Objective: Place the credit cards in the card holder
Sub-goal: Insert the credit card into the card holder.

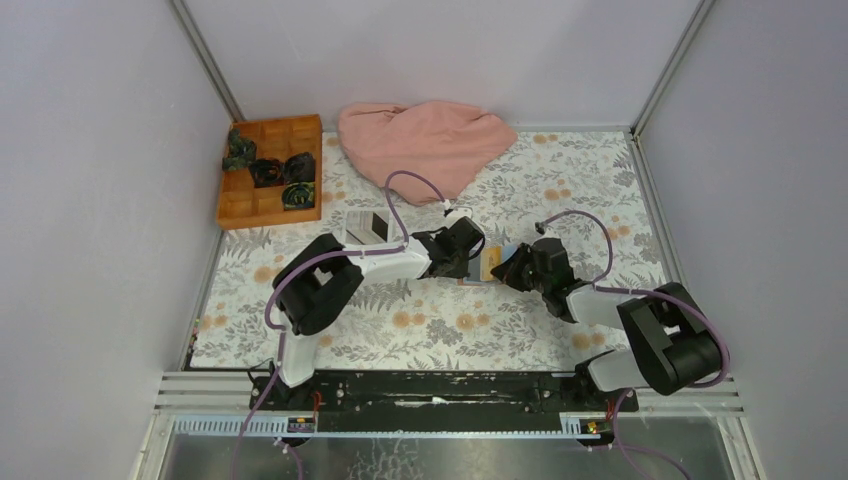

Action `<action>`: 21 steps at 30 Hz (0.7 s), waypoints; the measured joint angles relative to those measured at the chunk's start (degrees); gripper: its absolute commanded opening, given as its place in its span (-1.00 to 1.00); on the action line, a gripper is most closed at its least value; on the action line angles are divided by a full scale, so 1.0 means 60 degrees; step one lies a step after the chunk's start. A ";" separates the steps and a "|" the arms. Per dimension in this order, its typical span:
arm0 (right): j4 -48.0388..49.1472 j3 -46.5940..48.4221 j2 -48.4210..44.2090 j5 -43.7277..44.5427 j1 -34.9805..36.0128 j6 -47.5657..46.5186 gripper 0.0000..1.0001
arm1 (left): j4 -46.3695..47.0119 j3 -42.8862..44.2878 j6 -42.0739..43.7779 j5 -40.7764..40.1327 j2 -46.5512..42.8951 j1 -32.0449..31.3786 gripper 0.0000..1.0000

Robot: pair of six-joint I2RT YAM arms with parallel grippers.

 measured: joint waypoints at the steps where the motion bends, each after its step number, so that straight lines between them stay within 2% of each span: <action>1: 0.0109 -0.0007 0.0084 -0.0062 0.0000 0.0036 -1.00 | -0.0022 0.0015 0.0004 0.0004 0.0007 0.0000 -0.76; 21: 0.1118 -0.0313 0.0586 -0.0382 -0.0011 0.0372 -1.00 | -0.0255 0.0215 0.0076 -0.0091 0.0120 -0.0047 -0.77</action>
